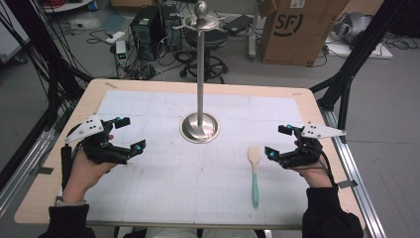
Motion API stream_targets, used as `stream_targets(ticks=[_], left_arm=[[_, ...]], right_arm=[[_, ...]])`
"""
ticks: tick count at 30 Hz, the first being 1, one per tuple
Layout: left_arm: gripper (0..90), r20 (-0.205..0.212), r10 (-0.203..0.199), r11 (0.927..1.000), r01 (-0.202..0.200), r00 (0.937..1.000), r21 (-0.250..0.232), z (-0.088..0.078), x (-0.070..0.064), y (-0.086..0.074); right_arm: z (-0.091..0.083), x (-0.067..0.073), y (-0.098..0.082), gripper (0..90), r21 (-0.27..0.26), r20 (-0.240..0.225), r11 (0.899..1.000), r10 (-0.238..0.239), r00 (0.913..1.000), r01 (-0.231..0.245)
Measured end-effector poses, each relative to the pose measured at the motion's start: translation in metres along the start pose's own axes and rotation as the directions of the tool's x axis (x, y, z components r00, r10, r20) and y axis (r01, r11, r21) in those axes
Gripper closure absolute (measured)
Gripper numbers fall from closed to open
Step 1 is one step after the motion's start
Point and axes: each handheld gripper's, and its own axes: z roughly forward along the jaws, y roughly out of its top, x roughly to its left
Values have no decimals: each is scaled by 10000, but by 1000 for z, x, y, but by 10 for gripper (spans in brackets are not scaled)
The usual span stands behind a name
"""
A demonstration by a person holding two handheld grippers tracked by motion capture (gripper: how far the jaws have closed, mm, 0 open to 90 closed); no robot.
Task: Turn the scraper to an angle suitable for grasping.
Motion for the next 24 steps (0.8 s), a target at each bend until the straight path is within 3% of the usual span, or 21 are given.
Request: stream_targets(ticks=[5, 7, 10, 12, 16, 18, 24], left_arm=[[17, 5, 0, 10000, 0, 10000, 72, 1, -1, 0], [16, 38, 1, 9999, -2, 10000, 119, 1, -1, -1], [16, 46, -11, 9999, 10, 10000, 126, 2, -1, -1], [16, 57, 26, 9998, -27, 10000, 208, 3, -2, -1], [17, 88, 19, 9995, -22, 10000, 313, 5, -2, -3], [17, 104, 23, 9995, -26, 9999, 329, 5, -3, -4], [17, 108, 5, 9994, -8, 9999, 332, 6, -3, -4]], right_arm=[[6, -5, -12, 69, 538, -270, 9985, 85, 9996, -70], [6, -7, -18, 226, 772, -464, 9965, 354, 9983, -318], [4, -4, -26, 490, 772, -662, 9970, 156, 9977, -104], [6, -2, -31, 618, 876, -599, 9961, -52, 9982, 105], [16, 0, -36, 775, 1435, -622, 9896, -25, 9981, 114], [24, 3, -38, 864, 1797, -739, 9830, -249, 9970, 379], [45, 10, -50, 897, 2702, -905, 9591, -619, 9940, 843]])
